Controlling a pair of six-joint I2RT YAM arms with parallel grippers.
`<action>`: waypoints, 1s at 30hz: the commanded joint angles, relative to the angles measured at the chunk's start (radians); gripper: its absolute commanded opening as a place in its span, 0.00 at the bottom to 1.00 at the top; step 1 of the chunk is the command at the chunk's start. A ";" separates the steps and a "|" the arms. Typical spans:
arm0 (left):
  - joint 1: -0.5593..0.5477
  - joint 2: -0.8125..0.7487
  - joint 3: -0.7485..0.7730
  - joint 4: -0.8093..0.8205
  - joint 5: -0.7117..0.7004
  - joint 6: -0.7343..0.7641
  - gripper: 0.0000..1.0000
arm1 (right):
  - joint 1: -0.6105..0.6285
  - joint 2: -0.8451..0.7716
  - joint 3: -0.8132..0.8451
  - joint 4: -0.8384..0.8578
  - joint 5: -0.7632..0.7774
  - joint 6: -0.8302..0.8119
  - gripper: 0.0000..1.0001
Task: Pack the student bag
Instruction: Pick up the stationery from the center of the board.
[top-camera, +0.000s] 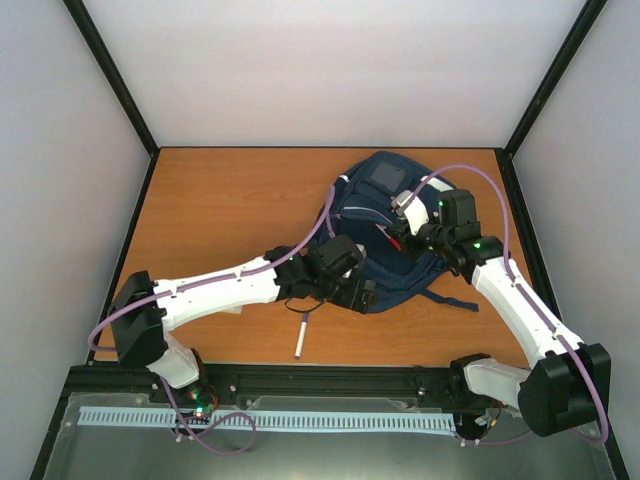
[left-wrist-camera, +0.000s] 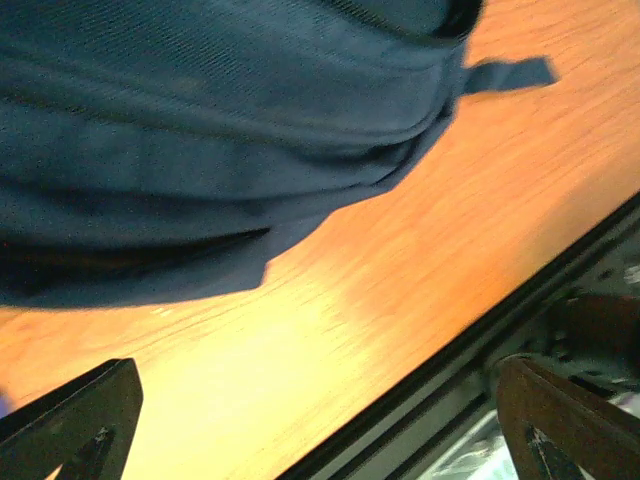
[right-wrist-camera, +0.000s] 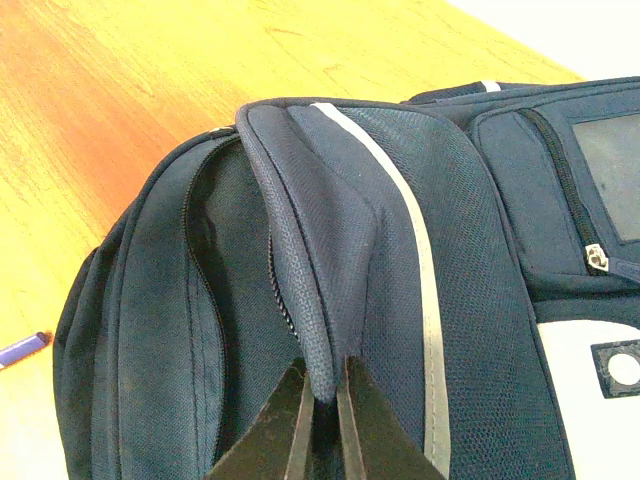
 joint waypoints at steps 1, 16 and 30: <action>0.004 -0.050 0.052 -0.247 -0.122 0.152 1.00 | -0.009 0.001 0.009 0.044 -0.033 -0.002 0.04; -0.009 -0.166 0.000 -0.413 -0.243 0.243 1.00 | -0.009 0.007 0.008 0.039 -0.043 -0.008 0.08; 0.020 -0.426 -0.049 -0.484 -0.932 0.040 1.00 | -0.010 0.007 0.006 0.039 -0.045 -0.003 0.08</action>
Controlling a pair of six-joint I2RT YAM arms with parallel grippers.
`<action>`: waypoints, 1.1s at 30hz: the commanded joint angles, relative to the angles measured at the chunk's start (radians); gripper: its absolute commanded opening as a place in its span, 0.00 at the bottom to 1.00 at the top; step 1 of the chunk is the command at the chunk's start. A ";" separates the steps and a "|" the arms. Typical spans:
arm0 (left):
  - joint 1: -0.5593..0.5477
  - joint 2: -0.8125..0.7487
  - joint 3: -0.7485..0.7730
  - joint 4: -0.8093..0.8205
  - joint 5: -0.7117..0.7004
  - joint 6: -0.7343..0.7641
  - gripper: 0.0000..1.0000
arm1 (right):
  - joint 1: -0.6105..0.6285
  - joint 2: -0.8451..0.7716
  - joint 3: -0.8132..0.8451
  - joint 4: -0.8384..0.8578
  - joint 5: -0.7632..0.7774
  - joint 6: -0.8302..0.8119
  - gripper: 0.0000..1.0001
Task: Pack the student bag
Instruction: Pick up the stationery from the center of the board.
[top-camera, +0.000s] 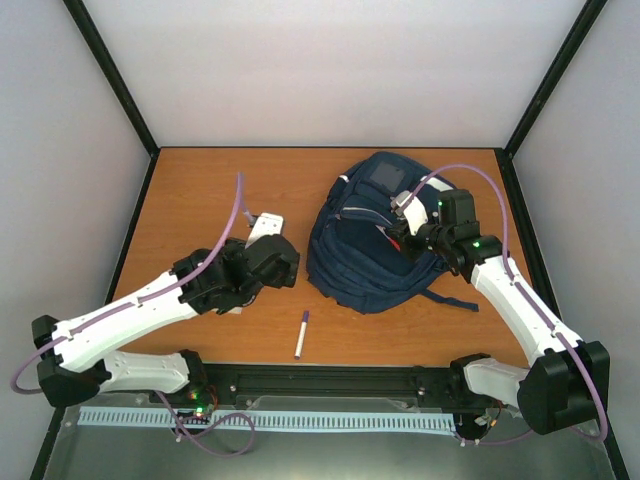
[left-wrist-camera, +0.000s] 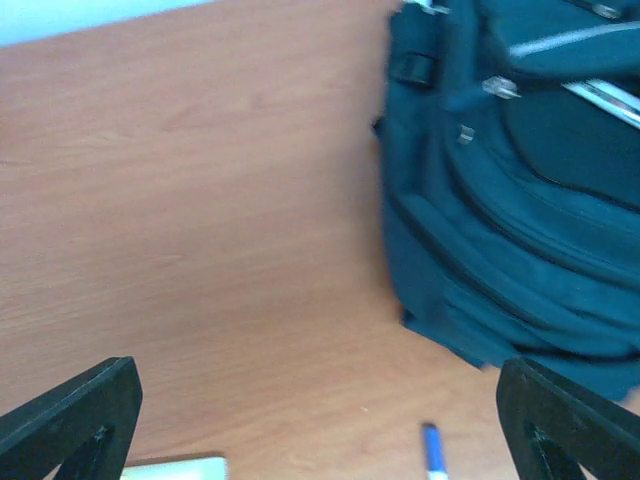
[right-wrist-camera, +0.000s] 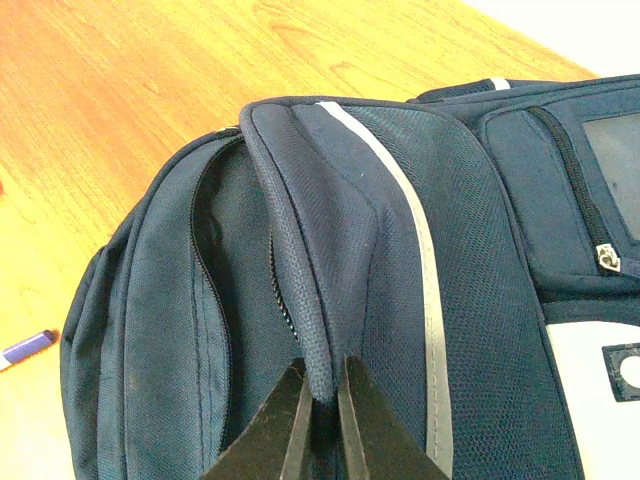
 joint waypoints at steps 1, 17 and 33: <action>0.032 -0.029 -0.044 -0.059 -0.249 -0.122 1.00 | -0.008 0.000 0.006 0.039 -0.033 -0.002 0.08; 0.185 0.037 -0.371 0.285 0.592 -0.056 0.61 | -0.008 0.008 0.009 0.033 -0.028 -0.013 0.08; -0.064 0.375 -0.254 0.174 0.488 -0.103 0.49 | -0.008 0.017 0.011 0.025 -0.033 -0.021 0.08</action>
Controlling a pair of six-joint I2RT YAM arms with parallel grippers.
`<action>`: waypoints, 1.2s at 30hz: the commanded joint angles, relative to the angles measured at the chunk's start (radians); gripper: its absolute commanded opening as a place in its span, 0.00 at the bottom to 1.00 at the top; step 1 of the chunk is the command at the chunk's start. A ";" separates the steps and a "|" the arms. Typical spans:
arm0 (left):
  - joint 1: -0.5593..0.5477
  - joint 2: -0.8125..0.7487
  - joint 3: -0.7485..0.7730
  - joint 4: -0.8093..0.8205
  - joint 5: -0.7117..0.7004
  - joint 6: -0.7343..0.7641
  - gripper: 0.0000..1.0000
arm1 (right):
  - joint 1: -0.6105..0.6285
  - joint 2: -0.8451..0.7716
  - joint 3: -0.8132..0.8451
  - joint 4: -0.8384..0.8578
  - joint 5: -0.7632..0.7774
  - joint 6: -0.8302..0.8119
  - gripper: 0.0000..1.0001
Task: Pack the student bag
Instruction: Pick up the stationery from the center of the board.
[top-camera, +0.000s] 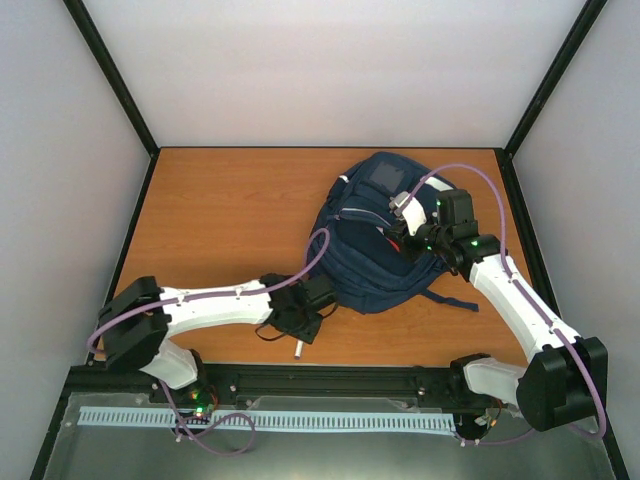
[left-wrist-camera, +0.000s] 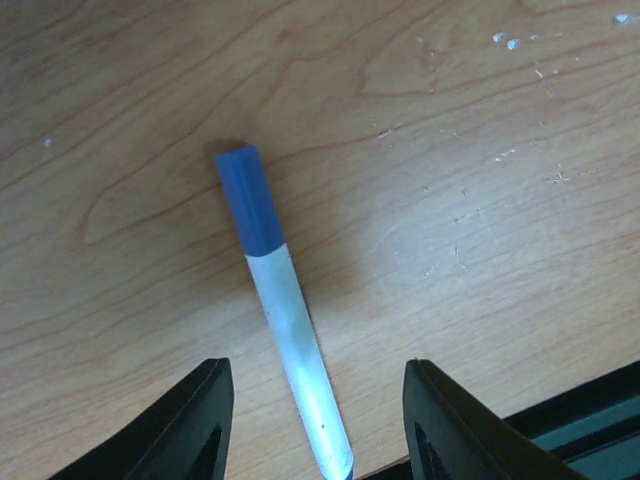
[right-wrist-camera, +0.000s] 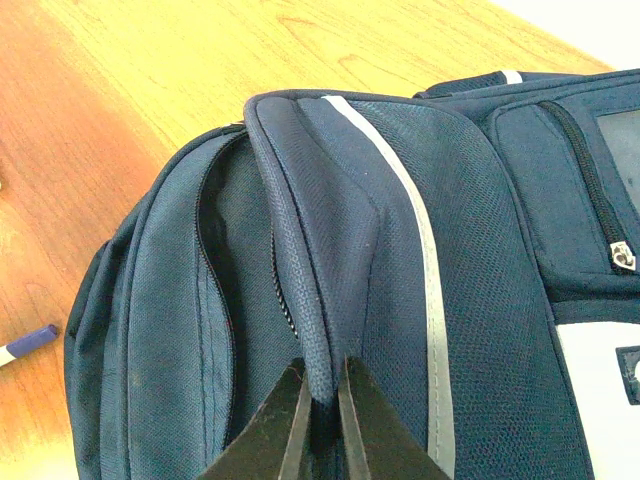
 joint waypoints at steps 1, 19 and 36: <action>-0.037 0.063 0.076 -0.070 -0.062 -0.028 0.49 | -0.009 -0.001 0.010 0.027 -0.021 -0.013 0.08; -0.037 0.149 0.057 -0.060 -0.041 -0.040 0.35 | -0.009 0.001 0.012 0.024 -0.014 -0.021 0.08; -0.033 0.197 0.109 -0.245 -0.081 0.101 0.29 | -0.009 0.001 0.015 0.018 -0.020 -0.026 0.08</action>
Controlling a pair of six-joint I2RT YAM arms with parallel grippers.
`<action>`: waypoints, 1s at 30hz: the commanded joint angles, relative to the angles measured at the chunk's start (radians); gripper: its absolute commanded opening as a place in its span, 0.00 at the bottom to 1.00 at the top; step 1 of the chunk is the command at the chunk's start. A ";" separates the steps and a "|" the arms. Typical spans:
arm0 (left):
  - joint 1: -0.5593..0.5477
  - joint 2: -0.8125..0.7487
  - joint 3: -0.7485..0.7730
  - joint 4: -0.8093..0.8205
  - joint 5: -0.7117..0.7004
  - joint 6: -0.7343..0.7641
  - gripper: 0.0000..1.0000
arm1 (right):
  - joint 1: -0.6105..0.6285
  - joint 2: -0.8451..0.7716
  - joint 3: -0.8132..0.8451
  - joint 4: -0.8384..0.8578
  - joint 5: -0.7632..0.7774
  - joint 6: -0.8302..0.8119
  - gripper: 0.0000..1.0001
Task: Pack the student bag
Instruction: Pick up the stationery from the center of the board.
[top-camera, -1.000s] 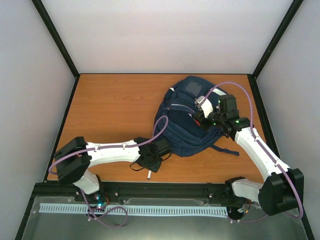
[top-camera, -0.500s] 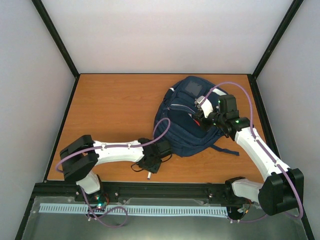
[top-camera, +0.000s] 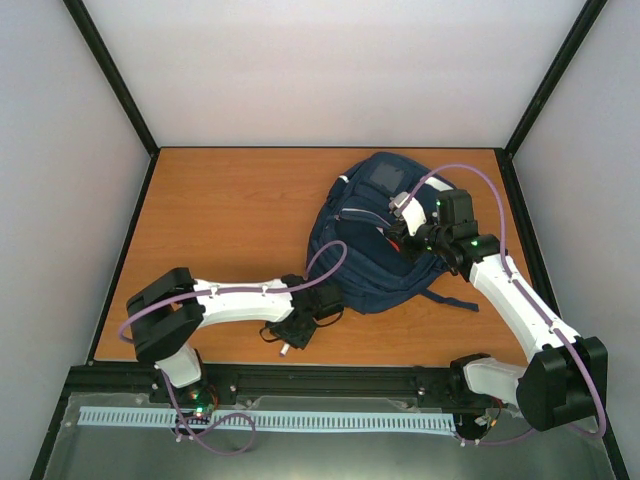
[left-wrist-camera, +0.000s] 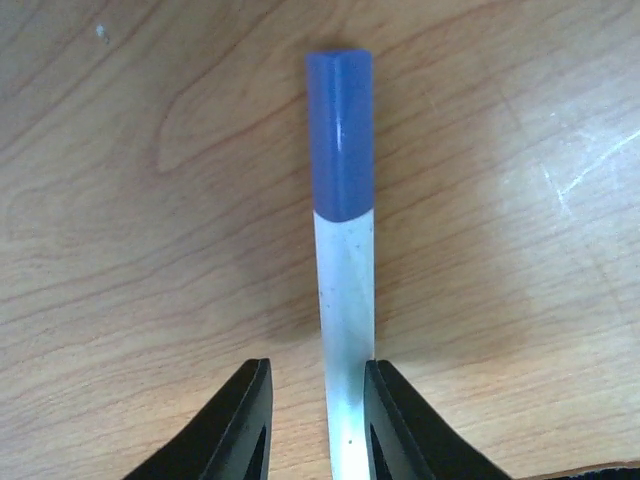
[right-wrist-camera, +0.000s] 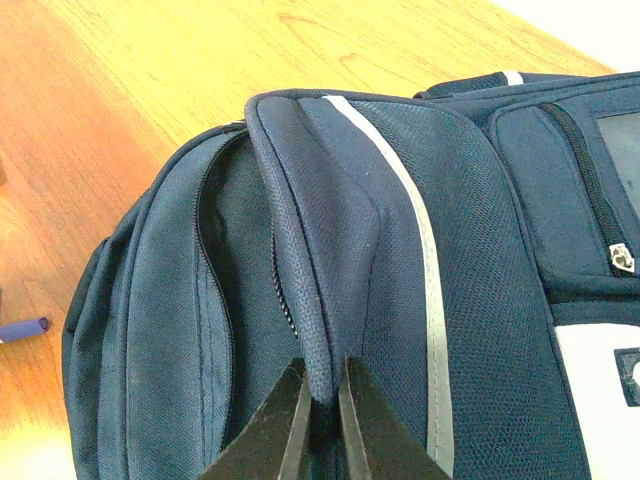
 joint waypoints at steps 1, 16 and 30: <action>-0.004 0.022 0.039 -0.054 0.022 0.080 0.27 | -0.009 -0.002 0.014 0.019 -0.022 -0.015 0.08; -0.004 0.070 0.034 -0.033 0.077 0.102 0.16 | -0.009 0.007 0.016 0.012 -0.028 -0.020 0.08; -0.003 -0.121 0.225 -0.091 0.136 0.177 0.13 | -0.009 -0.021 0.020 0.017 -0.022 -0.012 0.07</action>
